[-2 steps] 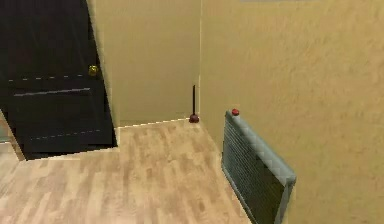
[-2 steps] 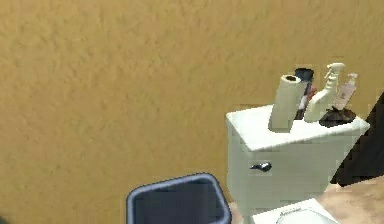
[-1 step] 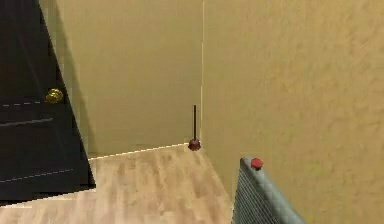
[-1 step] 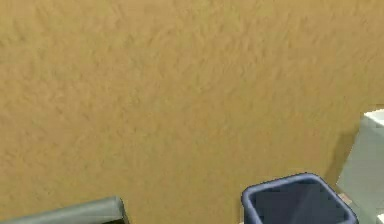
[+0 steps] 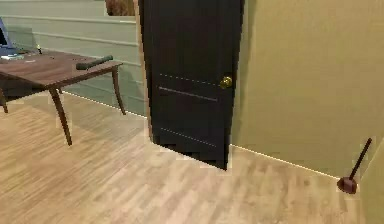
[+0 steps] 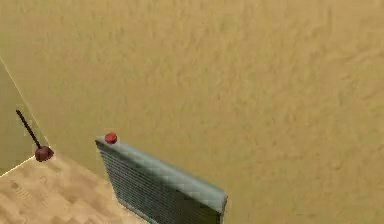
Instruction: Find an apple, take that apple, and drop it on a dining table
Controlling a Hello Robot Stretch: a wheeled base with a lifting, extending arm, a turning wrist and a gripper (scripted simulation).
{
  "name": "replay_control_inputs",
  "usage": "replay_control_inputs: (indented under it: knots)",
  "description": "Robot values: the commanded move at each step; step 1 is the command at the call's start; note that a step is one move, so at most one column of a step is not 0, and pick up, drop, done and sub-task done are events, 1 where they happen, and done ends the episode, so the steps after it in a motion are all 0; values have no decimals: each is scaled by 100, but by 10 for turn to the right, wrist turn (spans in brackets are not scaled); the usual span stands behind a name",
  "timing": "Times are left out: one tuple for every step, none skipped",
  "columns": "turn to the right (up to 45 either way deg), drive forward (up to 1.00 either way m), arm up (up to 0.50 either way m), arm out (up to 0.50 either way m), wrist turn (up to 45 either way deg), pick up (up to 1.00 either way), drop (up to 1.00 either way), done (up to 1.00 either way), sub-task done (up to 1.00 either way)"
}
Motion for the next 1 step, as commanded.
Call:
replay_control_inputs:
  knots:
    - [-240,0,0,0,0,0,0,0,0]
